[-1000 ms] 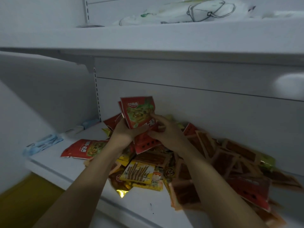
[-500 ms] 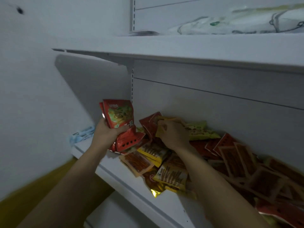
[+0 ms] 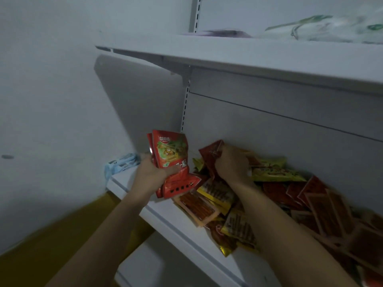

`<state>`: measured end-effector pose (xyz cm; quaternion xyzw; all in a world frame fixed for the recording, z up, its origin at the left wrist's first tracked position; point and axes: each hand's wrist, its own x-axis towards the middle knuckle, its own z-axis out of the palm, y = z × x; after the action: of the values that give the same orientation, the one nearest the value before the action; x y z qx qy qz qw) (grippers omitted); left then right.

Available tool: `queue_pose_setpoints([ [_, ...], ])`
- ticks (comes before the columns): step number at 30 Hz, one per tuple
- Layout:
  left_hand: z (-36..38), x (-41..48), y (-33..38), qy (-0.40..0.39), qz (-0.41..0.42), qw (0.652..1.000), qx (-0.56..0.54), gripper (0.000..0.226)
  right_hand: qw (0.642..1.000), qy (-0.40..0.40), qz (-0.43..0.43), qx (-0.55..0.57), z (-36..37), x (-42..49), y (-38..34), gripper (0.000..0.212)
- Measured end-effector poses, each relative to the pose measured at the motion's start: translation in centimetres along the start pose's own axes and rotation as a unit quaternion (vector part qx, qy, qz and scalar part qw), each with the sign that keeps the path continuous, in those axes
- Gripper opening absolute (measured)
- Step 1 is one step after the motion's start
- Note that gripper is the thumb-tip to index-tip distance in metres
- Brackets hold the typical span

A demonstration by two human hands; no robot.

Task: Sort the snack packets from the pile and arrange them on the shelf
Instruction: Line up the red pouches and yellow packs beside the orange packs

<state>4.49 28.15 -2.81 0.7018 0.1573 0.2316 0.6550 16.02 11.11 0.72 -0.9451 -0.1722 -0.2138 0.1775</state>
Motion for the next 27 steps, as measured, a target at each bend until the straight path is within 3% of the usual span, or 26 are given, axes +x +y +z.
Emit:
queue_pose_setpoints([
  [3, 0.6, 0.4, 0.1, -0.015, 0.007, 1.0, -0.008, 0.047, 0.992, 0.066, 0.051, 0.099, -1.4, 0.5, 0.6, 0.029],
  [6, 1.2, 1.0, 0.2, -0.021, 0.014, 0.999, -0.019, 0.052, 0.966, 0.152, 0.083, 0.192, -3.4, 0.7, 0.6, 0.023],
  [10, 1.8, 1.3, 0.7, -0.022, 0.004, 1.0, -0.021, 0.06, 0.934, 0.232, 0.057, 0.266, -4.8, -0.6, -0.3, 0.021],
  [13, 2.0, 1.2, 1.0, -0.035, -0.003, 0.997, -0.074, 0.059, 0.946, 0.216, -0.003, 0.242, -4.3, -2.9, -1.7, 0.025],
  [17, 2.2, 1.2, 0.9, -0.033, -0.019, 0.992, -0.124, 0.052, 0.939, 0.224, -0.213, 0.149, -1.7, -6.1, -3.1, 0.028],
  [23, 1.4, 0.4, 1.1, -0.016, -0.019, 0.99, -0.14, 0.027, 0.945, 0.175, -0.261, 0.095, 1.6, -7.5, -3.4, 0.034],
  [27, 0.6, 0.0, 1.1, -0.016, -0.032, 0.984, -0.177, 0.036, 0.935, 0.184, -0.289, 0.089, 2.0, -7.8, -4.4, 0.025],
])
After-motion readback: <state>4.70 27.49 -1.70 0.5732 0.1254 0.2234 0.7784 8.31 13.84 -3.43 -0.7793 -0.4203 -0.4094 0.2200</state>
